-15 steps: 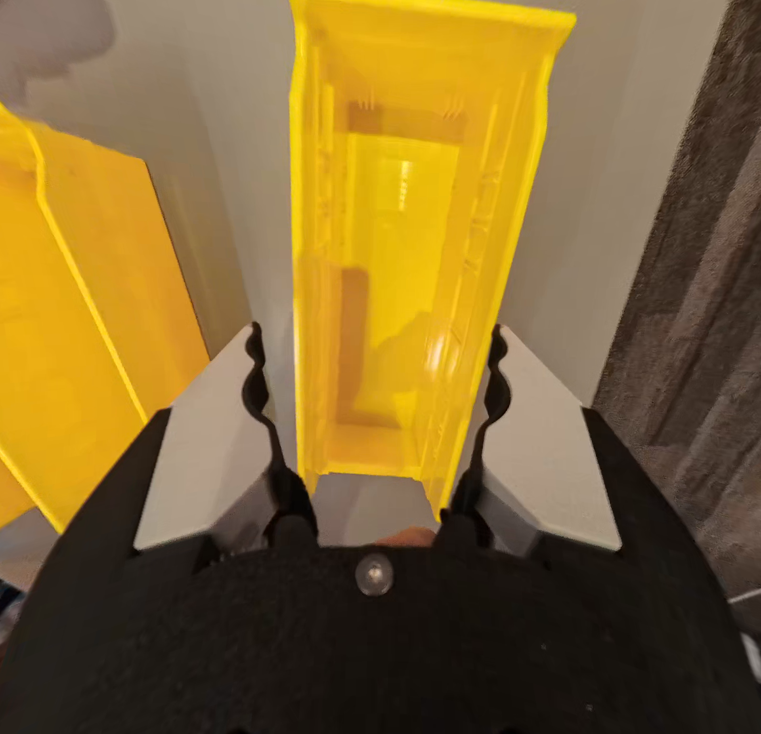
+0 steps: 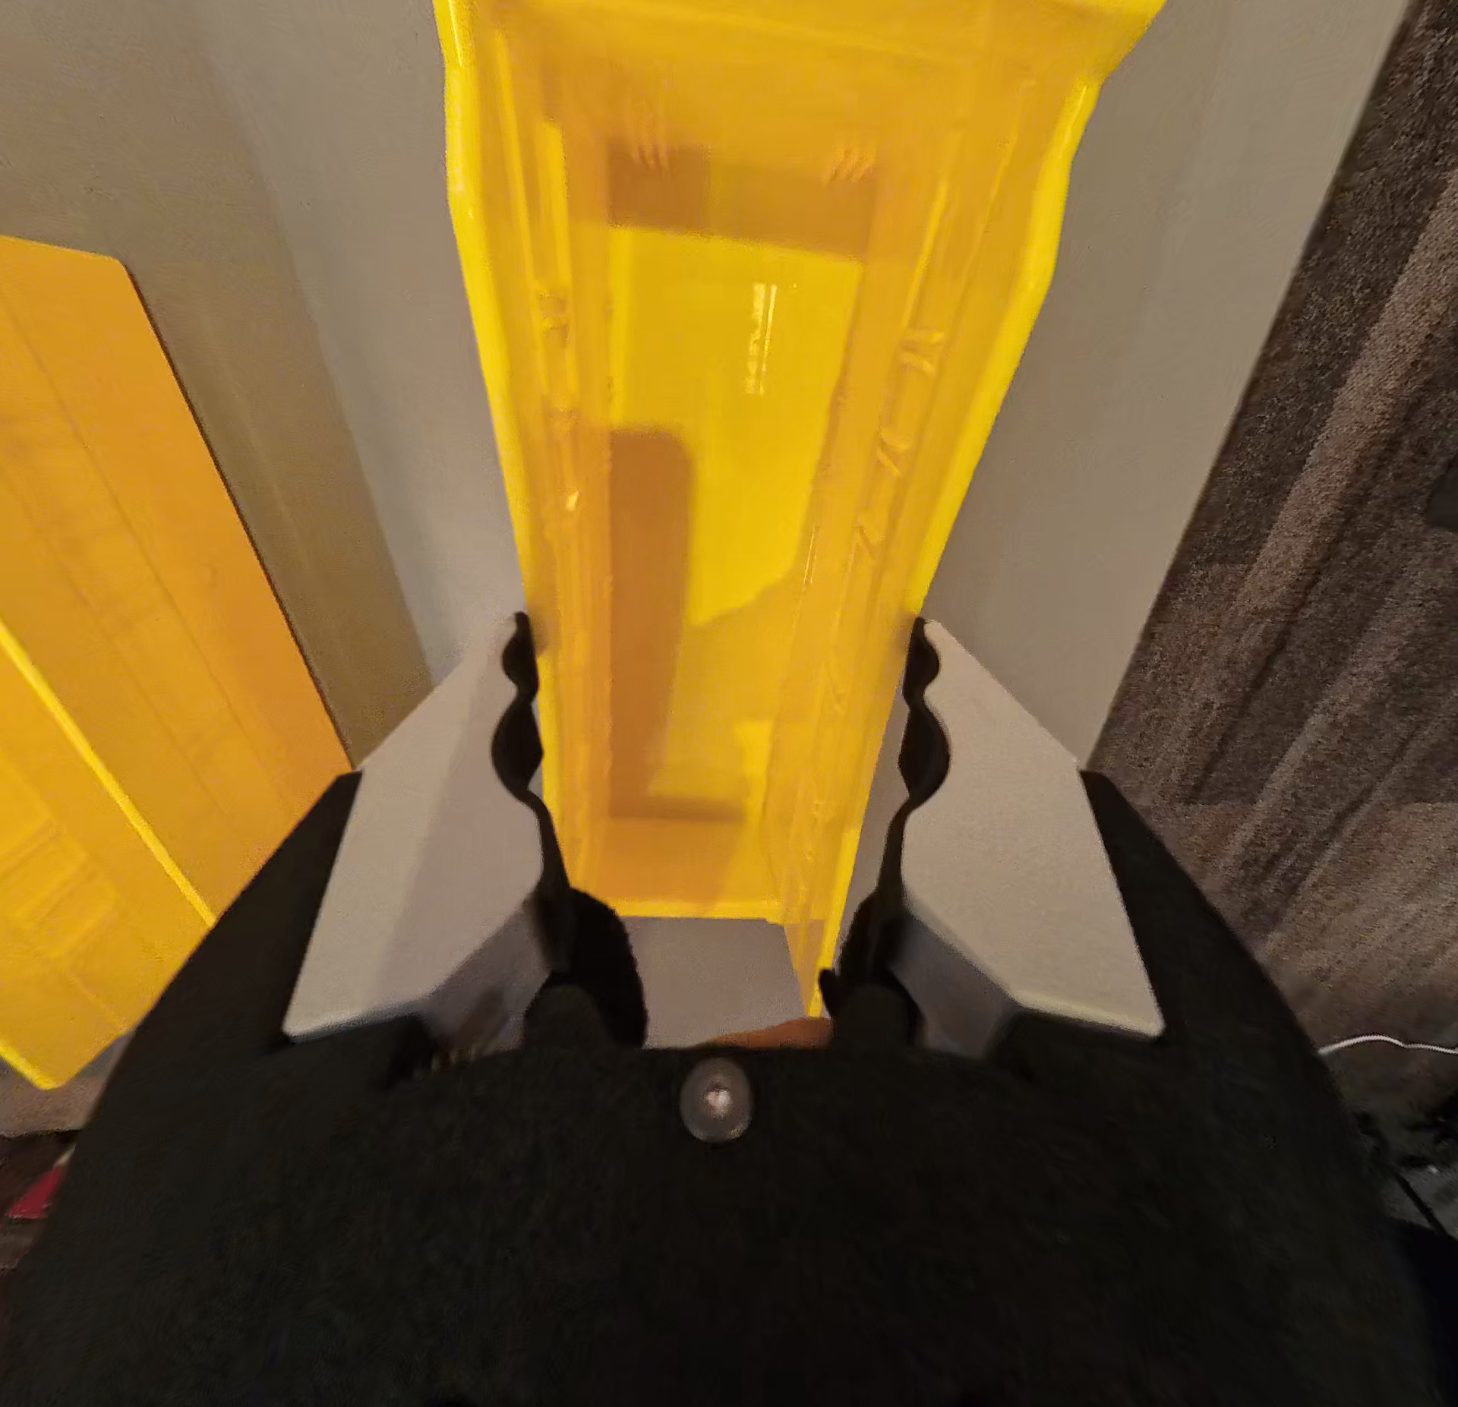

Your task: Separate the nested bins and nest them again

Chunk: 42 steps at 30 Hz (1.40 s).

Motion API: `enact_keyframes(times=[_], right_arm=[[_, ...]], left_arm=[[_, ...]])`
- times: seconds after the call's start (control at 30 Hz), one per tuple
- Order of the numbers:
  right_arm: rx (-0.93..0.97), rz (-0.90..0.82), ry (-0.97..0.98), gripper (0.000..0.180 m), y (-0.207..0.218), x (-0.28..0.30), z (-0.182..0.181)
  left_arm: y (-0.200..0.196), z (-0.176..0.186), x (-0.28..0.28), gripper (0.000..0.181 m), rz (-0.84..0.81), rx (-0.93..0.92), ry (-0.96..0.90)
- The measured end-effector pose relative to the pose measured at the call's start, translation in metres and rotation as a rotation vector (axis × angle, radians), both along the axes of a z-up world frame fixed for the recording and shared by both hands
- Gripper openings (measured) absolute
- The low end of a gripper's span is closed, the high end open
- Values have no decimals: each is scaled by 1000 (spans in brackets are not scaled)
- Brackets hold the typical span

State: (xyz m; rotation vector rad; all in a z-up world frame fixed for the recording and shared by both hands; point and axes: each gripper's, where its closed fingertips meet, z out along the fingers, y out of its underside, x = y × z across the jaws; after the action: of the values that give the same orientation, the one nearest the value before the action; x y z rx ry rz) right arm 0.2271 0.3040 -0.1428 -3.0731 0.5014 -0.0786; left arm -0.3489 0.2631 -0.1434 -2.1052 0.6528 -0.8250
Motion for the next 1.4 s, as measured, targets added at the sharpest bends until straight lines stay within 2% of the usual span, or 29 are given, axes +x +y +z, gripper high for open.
enact_keyframes(times=[0.13, 0.3, 0.53, 0.67, 0.8, 0.97, 1.17, 1.4], right_arm=[[-10, 3, -34, 90, -10, 3, 28], [50, 33, -120, 87, -6, -6, 88], [180, 141, -193, 88, 8, -61, 176], [187, 213, -164, 89, 4, -115, 198], [138, 229, -42, 89, 3, -169, 187], [24, 223, 73, 90, 5, -211, 151], [-94, 186, 105, 91, 13, -218, 110], [-171, 212, 57, 91, 26, -210, 85]], left_arm=[[-6, 2, 12, 39, -32, -11, -17], [-13, 9, 14, 38, -52, 0, -37], [-10, 14, -4, 38, -6, -36, -96], [-11, 15, -9, 38, -1, -46, -105], [-12, 19, -11, 38, 4, -61, -139], [-16, 26, -12, 38, -4, -55, -155], [-16, 25, -18, 38, 7, -59, -153], [-17, 22, -17, 38, 4, -63, -136]])
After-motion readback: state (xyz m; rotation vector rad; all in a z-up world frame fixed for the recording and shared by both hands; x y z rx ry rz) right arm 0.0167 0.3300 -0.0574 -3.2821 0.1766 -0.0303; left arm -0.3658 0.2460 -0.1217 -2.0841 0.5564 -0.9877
